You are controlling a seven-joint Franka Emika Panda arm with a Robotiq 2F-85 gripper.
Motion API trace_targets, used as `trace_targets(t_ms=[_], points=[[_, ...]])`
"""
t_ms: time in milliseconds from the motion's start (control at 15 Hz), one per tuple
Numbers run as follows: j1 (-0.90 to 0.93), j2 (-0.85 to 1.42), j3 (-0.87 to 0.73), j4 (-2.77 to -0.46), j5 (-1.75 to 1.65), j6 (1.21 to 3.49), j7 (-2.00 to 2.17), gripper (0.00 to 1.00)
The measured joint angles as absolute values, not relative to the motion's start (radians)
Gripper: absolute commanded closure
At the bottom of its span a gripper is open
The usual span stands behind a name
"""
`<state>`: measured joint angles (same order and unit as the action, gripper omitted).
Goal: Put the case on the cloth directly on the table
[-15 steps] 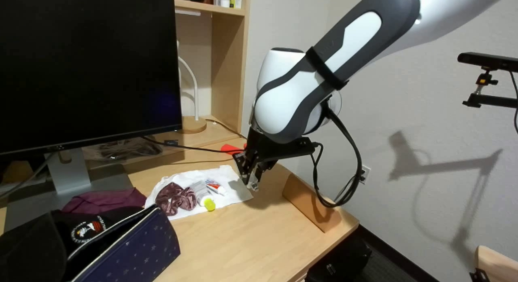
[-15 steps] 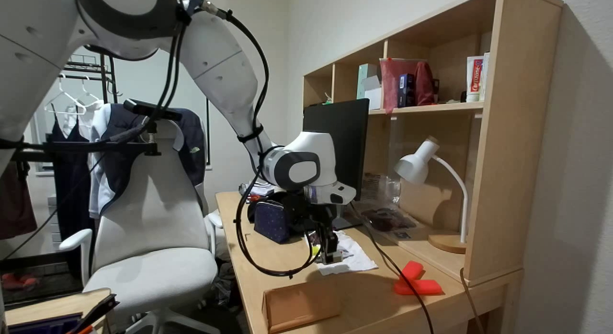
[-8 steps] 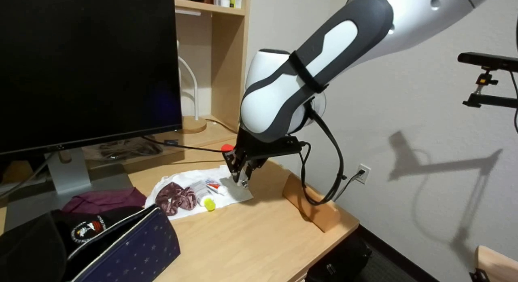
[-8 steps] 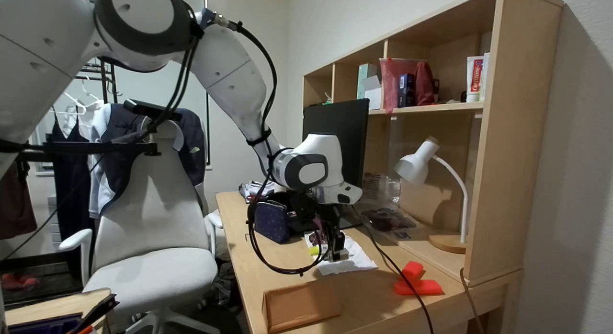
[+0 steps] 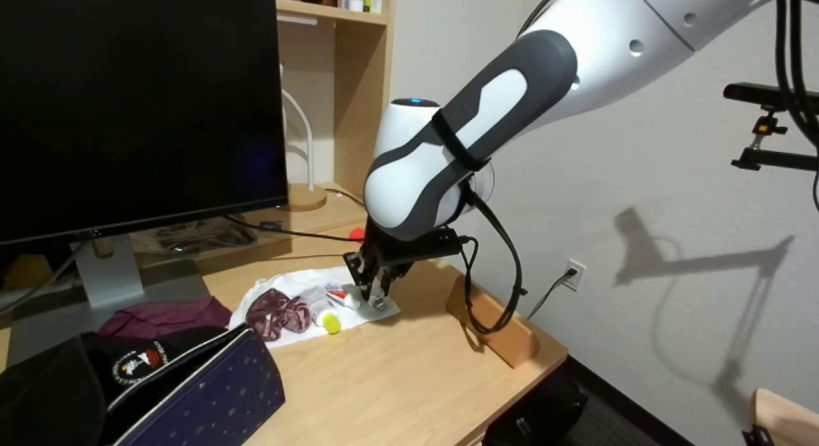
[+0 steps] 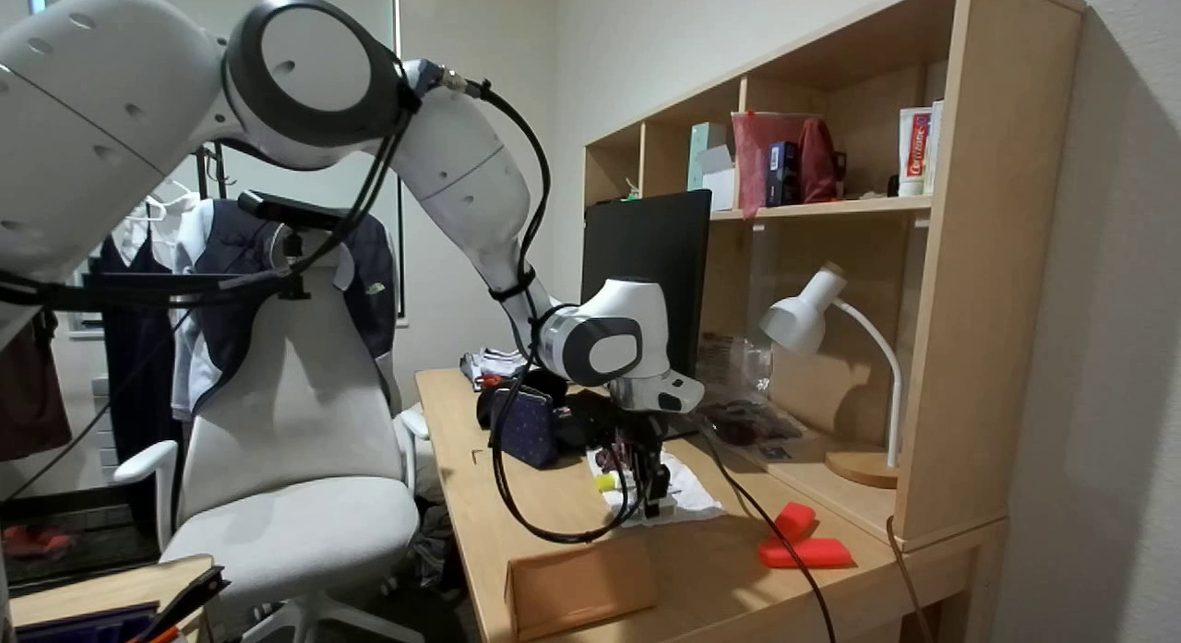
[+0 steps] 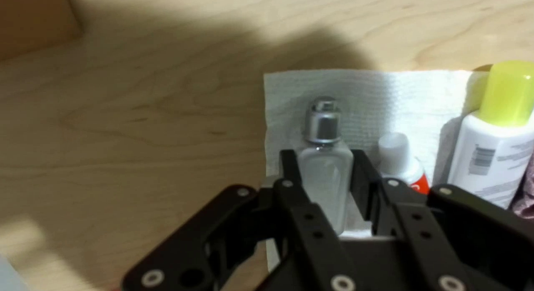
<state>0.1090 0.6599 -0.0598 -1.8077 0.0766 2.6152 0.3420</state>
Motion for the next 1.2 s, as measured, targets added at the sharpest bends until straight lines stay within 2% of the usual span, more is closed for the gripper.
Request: trace_targets(t_ms=[400, 800, 1200], points=[[0.108, 0.653, -0.061, -1.776, 0.077, 2.596, 0.359, 0.03], [0.102, 0.433, -0.072, -1.795, 0.063, 2.292, 0.348, 0.00], [0.089, 0.115, -0.090, -1.991, 0.003, 2.075, 0.348, 0.00]])
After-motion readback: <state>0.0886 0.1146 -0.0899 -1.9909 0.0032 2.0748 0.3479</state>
